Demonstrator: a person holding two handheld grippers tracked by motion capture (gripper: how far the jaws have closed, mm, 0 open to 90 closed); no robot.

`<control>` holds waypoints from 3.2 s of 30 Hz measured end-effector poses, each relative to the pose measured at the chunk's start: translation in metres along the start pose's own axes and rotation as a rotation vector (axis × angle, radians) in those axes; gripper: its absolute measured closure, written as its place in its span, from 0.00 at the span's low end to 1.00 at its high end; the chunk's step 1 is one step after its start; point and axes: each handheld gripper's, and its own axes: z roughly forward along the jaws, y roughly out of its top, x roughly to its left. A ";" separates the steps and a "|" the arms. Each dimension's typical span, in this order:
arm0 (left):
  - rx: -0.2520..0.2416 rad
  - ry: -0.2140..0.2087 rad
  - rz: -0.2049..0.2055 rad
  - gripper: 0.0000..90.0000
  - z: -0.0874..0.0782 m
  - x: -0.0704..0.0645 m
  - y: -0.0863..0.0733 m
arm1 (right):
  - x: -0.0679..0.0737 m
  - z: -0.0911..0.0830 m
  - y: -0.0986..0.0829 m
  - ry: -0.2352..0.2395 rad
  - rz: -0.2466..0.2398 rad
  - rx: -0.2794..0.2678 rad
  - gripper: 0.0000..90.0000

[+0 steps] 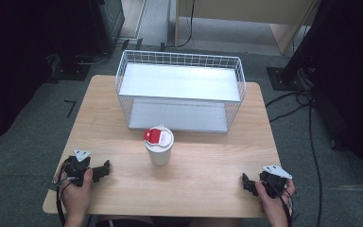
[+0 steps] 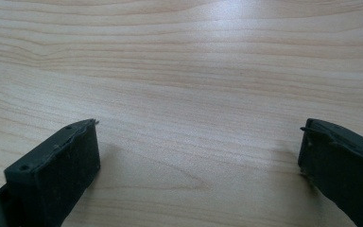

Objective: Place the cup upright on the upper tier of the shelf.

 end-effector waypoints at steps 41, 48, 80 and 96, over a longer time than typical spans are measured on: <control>0.000 -0.001 -0.002 0.00 0.000 0.000 0.000 | 0.107 -0.010 0.071 0.137 -0.075 -0.165 0.00; 0.000 0.000 -0.002 0.00 0.000 0.000 0.000 | 0.128 -0.004 0.075 0.170 -0.089 -0.173 0.00; 0.000 -0.001 -0.002 0.00 0.000 0.000 0.000 | 0.217 0.009 0.080 0.367 -0.153 -0.199 0.00; 0.000 0.000 -0.002 0.00 0.000 0.000 0.000 | 0.246 0.019 0.081 0.435 -0.160 -0.215 0.04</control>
